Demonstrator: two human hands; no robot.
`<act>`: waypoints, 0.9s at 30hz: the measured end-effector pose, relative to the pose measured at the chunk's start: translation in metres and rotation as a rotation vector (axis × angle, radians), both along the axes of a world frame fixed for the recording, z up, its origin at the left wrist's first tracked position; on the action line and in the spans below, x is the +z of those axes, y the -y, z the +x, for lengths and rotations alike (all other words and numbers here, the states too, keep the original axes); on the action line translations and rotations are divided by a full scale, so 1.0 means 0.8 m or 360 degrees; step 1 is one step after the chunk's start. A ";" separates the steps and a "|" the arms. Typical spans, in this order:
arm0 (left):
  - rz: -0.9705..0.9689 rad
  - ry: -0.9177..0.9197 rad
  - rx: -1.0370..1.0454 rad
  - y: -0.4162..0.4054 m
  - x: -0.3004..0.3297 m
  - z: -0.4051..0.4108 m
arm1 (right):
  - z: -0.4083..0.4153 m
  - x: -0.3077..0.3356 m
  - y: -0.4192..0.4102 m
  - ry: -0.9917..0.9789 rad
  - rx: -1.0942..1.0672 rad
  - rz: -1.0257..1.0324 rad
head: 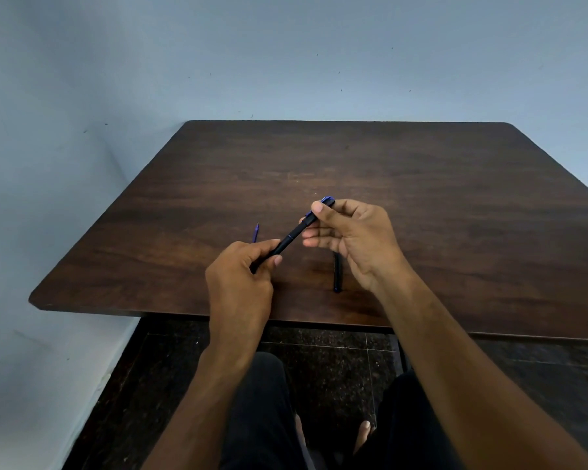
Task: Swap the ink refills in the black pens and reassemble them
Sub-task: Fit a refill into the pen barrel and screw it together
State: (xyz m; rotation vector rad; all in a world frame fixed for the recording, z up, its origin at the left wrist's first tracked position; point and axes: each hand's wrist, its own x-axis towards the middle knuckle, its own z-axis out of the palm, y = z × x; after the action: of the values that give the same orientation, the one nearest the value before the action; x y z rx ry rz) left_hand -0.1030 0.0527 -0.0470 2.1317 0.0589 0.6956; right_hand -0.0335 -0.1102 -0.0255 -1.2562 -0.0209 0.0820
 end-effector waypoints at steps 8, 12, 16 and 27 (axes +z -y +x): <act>0.0003 -0.0009 -0.0044 0.008 0.006 -0.003 | -0.009 -0.007 -0.001 -0.0019 0.0085 -0.0006; -0.0095 -0.0075 -0.0075 0.012 0.006 -0.005 | -0.011 -0.008 -0.003 -0.0013 0.0057 -0.0018; -0.0058 -0.0033 -0.0036 0.016 0.005 -0.004 | -0.012 -0.006 -0.010 0.0014 0.0002 -0.0074; -0.0166 -0.0074 0.0040 0.018 -0.001 -0.009 | -0.015 -0.003 -0.017 0.0049 -0.0020 -0.0218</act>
State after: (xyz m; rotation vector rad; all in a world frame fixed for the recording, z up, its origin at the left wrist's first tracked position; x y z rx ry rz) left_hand -0.1105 0.0381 -0.0474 2.0500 0.1446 0.6437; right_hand -0.0458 -0.0963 -0.0282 -1.3943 -0.0346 0.0542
